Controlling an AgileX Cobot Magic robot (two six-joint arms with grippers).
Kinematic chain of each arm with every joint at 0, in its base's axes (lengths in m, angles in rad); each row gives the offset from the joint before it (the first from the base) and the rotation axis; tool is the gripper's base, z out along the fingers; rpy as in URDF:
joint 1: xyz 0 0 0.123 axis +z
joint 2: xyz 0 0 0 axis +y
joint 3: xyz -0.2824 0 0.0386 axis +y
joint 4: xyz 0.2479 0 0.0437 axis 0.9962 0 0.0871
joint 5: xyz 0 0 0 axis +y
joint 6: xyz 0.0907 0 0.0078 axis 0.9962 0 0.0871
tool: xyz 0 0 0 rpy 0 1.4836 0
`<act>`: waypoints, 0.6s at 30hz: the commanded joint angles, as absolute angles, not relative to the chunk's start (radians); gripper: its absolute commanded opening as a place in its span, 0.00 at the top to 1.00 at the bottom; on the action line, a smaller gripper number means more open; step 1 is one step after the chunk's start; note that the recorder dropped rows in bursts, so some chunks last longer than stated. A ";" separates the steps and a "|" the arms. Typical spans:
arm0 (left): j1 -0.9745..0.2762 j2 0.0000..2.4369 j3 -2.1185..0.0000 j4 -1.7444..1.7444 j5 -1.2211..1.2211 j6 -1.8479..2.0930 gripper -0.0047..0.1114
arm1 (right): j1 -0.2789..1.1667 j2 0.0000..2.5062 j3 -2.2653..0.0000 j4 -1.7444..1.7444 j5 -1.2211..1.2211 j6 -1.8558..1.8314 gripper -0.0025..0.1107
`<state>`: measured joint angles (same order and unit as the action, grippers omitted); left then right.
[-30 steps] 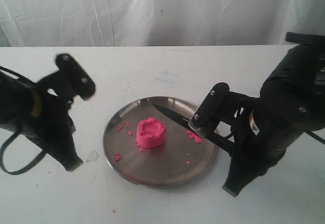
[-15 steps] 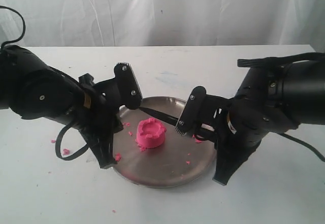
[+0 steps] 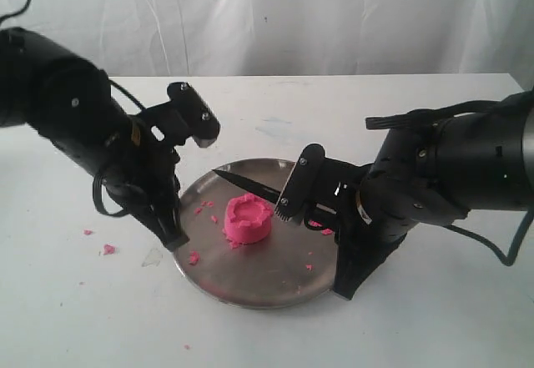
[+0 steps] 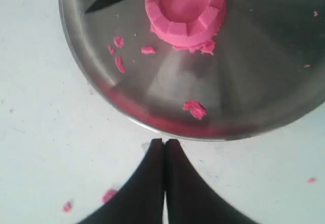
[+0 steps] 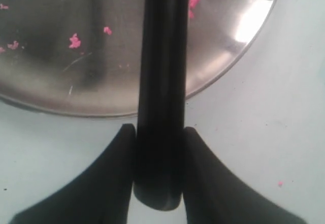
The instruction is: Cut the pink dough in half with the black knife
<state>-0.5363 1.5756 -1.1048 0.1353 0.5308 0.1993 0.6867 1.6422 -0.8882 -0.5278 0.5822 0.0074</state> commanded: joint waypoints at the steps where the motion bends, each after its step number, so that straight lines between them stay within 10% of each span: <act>1: -0.535 1.570 -1.188 0.019 0.692 0.130 0.96 | 0.687 1.638 -0.897 -0.512 0.557 0.031 0.98; 18: -0.535 1.570 -1.001 -0.266 0.724 0.294 0.96 | 0.687 1.605 -0.998 -0.492 0.728 0.138 0.98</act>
<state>-0.5363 1.5756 -1.0237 -0.2238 0.7835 0.2748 0.6867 1.6196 -0.9908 -0.4973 0.7171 0.1268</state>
